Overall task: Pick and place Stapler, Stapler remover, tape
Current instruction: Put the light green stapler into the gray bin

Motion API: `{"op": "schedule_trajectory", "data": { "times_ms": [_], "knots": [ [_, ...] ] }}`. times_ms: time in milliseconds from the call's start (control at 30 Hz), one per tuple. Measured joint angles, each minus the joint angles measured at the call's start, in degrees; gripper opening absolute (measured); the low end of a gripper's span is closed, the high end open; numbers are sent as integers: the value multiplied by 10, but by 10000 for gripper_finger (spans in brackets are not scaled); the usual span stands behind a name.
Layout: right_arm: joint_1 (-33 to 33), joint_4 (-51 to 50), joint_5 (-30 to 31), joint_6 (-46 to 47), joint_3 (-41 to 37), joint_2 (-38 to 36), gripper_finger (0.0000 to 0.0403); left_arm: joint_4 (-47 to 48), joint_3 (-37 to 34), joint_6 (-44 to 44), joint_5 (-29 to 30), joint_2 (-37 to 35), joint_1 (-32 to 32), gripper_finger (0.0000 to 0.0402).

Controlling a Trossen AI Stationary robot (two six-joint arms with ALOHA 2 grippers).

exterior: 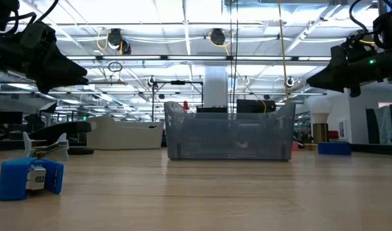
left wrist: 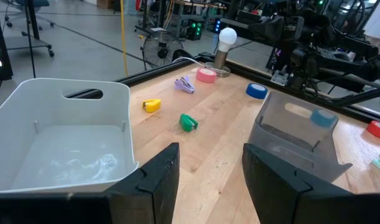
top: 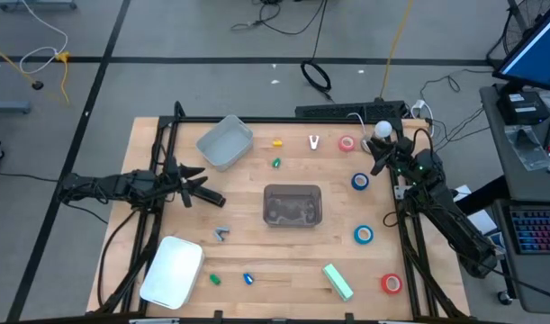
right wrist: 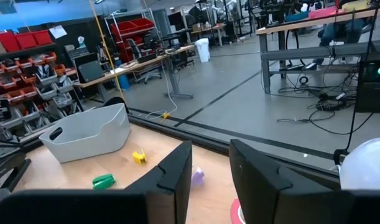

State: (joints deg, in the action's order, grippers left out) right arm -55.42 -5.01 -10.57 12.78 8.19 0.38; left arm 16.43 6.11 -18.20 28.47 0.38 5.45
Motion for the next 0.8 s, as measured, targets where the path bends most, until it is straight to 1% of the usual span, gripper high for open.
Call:
{"op": "schedule_trajectory", "data": {
  "times_ms": [133,267,367,533,733,800],
  "knots": [
    [0,1,0,0,1,0,100,0,0,3,1,0,0,175],
    [0,1,0,0,1,0,100,0,0,54,1,0,0,175],
    [0,2,0,0,2,0,100,0,0,76,1,0,0,175],
    [0,3,-1,10,2,0,100,0,0,72,1,0,0,175],
    [0,3,-2,182,3,0,100,-2,0,75,1,0,0,175],
    [0,3,-1,220,3,0,100,-3,0,71,1,0,0,175]
  ]
}}
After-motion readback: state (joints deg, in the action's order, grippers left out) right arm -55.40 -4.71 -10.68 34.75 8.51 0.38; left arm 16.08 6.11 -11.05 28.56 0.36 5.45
